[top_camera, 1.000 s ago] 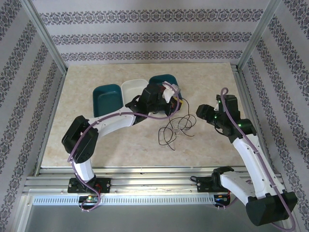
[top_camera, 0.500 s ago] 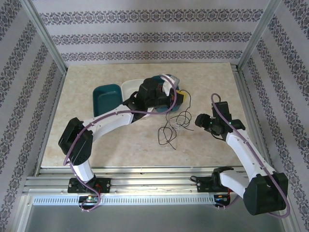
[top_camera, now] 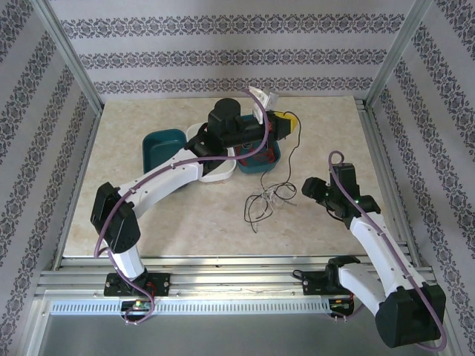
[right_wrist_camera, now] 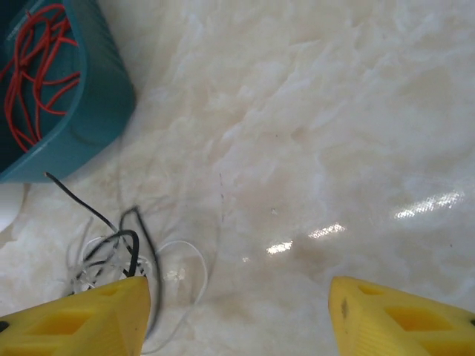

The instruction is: Untangle the cables

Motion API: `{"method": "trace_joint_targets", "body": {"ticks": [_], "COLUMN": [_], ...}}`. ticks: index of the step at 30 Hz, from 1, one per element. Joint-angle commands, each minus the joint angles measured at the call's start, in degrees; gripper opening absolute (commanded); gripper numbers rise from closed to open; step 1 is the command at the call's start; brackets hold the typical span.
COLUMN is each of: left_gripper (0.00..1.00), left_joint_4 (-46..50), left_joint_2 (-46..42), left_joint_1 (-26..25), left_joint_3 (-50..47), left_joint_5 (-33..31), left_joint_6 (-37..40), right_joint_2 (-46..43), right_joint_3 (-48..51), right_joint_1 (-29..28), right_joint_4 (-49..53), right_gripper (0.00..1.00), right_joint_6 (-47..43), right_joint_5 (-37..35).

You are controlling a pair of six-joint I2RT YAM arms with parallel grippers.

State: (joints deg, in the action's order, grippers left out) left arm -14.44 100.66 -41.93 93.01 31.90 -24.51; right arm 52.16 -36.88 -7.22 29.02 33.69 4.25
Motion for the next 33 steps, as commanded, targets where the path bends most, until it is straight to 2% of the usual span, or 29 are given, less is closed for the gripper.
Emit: {"method": "trace_joint_targets", "body": {"ticks": [1, 6, 10, 15, 18, 23, 28, 31, 33], "left_gripper": [0.00, 0.00, 0.00, 0.00, 0.00, 0.00, 0.00, 0.00, 0.00], "left_joint_4": [3.2, 9.1, 11.7, 15.2, 18.3, 19.9, 20.4, 20.0, 19.6], "left_joint_2": [0.5, 1.4, 1.9, 4.1, 6.3, 8.7, 9.3, 9.3, 9.1], "left_joint_1": [-0.1, -0.1, 0.1, 0.1, 0.2, 0.2, 0.1, 0.1, 0.1], "left_joint_3": [5.0, 10.5, 14.6, 20.4, 24.5, 28.7, 30.4, 30.4, 30.4], "left_joint_5": [-0.2, -2.5, -2.8, -3.6, -4.7, -4.4, -3.6, -2.8, -1.7], "left_joint_6": [-0.2, 2.7, 3.8, 3.3, 3.5, 3.1, 2.5, 1.7, 1.1], "right_joint_2": [-3.0, -8.2, -8.9, -11.7, -17.4, -21.2, -17.4, -12.2, -8.8], "right_joint_3": [1.1, 2.9, 2.9, 4.9, 6.9, 8.4, 9.9, 10.0, 10.1], "right_joint_1": [0.4, 0.3, 0.3, -1.7, -6.3, -12.4, -19.3, -23.1, -23.5], "right_joint_4": [-3.6, -5.7, -5.2, -11.1, -14.3, -16.0, -21.2, -24.5, -26.2], "right_gripper": [0.65, 0.65, 0.67, 0.66, 0.72, 0.75, 0.76, 0.76, 0.72], "right_joint_6": [-1.0, -0.9, -1.9, -3.7, -5.5, -9.3, -12.2, -13.9, -13.2], "right_joint_5": [1.3, 1.7, 1.5, 8.2, 4.3, 0.3, -4.6, -11.6, -16.4]}}
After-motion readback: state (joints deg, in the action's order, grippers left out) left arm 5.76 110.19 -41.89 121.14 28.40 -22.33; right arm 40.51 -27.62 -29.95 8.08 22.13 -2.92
